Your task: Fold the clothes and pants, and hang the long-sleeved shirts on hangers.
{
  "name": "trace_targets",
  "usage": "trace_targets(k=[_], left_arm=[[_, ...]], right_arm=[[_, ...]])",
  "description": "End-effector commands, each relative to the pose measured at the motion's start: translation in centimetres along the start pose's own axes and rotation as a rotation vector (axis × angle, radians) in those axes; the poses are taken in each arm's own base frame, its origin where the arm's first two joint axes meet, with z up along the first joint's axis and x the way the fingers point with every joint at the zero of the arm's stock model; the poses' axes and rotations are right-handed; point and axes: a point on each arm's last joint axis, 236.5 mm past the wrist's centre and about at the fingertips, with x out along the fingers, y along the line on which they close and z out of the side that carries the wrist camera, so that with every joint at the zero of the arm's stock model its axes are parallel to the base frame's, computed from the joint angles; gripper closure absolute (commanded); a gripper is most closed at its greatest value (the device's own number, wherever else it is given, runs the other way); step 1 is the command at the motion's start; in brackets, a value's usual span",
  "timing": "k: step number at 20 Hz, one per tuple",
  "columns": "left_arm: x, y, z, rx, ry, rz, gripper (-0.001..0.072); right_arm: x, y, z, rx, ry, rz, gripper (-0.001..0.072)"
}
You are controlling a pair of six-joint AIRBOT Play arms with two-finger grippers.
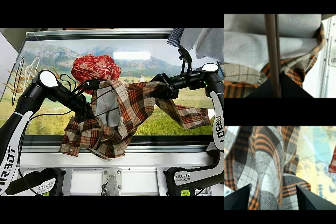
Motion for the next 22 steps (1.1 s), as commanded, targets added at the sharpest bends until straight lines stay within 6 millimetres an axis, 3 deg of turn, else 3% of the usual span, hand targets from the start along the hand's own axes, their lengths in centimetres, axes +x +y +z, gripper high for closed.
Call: trace_targets(k=[1,6,7,9,22], left_arm=[[-0.03,-0.23,0.50,0.002,-0.020,-0.008,0.0685],[-0.03,-0.23,0.51,0.002,-0.020,-0.009,0.0685],[-0.03,-0.23,0.50,0.001,-0.020,-0.008,0.0685],[-0.03,-0.23,0.50,0.002,-0.020,-0.008,0.0685],[-0.03,-0.11,0.31,0.001,-0.012,-0.003,0.0685]], right_arm=[[0.03,0.08,-0.01,0.001,0.000,0.005,0.0098],[0.03,0.08,-0.02,0.002,0.000,0.005,0.0114],[0.03,0.09,-0.02,0.002,0.000,0.005,0.0224],[0.02,0.10,-0.04,0.003,0.000,0.005,0.0684],[0.02,0.06,-0.02,0.005,-0.001,0.004,0.0678]])
